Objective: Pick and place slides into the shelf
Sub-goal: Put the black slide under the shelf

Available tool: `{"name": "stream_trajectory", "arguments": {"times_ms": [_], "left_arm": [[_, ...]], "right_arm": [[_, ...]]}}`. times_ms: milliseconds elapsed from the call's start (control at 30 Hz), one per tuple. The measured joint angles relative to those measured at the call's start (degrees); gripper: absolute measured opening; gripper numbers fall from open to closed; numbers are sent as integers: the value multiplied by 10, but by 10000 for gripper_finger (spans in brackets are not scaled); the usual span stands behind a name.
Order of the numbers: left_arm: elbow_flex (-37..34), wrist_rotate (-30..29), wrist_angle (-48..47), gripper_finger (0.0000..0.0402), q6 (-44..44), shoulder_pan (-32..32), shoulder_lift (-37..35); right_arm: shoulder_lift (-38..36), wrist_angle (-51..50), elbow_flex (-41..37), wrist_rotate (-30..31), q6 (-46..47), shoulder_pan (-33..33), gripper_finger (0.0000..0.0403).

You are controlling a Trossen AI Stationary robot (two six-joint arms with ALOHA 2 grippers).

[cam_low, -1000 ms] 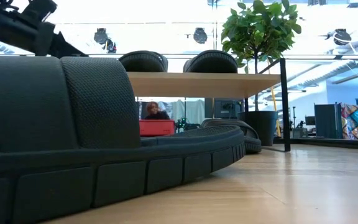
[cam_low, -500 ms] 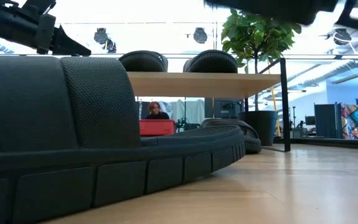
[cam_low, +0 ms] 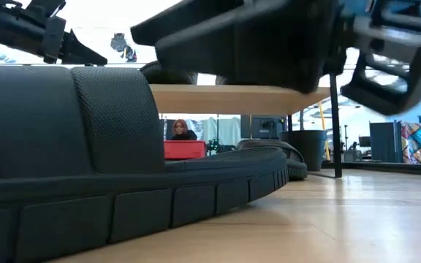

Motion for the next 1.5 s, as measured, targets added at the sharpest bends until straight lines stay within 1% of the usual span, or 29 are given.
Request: {"name": "stream_trajectory", "arguments": {"times_ms": [133, 267, 400, 433, 567, 700, 767, 833, 933, 1233, 1300, 1367, 1433, 1500], "left_arm": [[0, 4, 0, 5, -8, 0, 0], [0, 5, 0, 14, -16, 0, 0], [0, 5, 0, 15, -25, 0, 0], [0, 5, 0, 13, -25, 0, 0], [0, 5, -1, 2, -25, 0, 0], [0, 5, -1, 7, -25, 0, 0], [0, 5, -1, 12, -23, 0, 0], [0, 5, -5, 16, -23, 0, 0], [0, 5, -7, 19, -22, 0, 0], [0, 6, -9, 19, -22, 0, 1], [0, 6, -9, 19, -25, 0, 1], [0, 6, -9, 19, -25, 0, 1], [0, 6, -9, 19, -25, 0, 1], [0, 6, -9, 19, -27, 0, 1]], "right_arm": [[6, -43, 3, 2, 5, -7, 188], [6, -30, 3, -1, 3, -13, 188], [6, -2, 3, -35, -3, -12, 188], [5, -3, 4, -42, -3, -12, 188], [6, -37, 4, -43, 0, -19, 187], [26, 5, 10, -60, 4, -28, 187], [47, 10, 21, -88, 3, -31, 187], [68, 15, 37, -91, 4, -31, 187], [81, 18, 49, -104, 5, -34, 187], [80, 34, 48, -104, -7, -34, 186], [80, 34, 48, -107, -7, -34, 177], [80, 34, 48, -122, -8, -34, 154], [80, 34, 48, -132, -7, -35, 113], [80, 33, 47, -134, -7, -35, 62]]}}
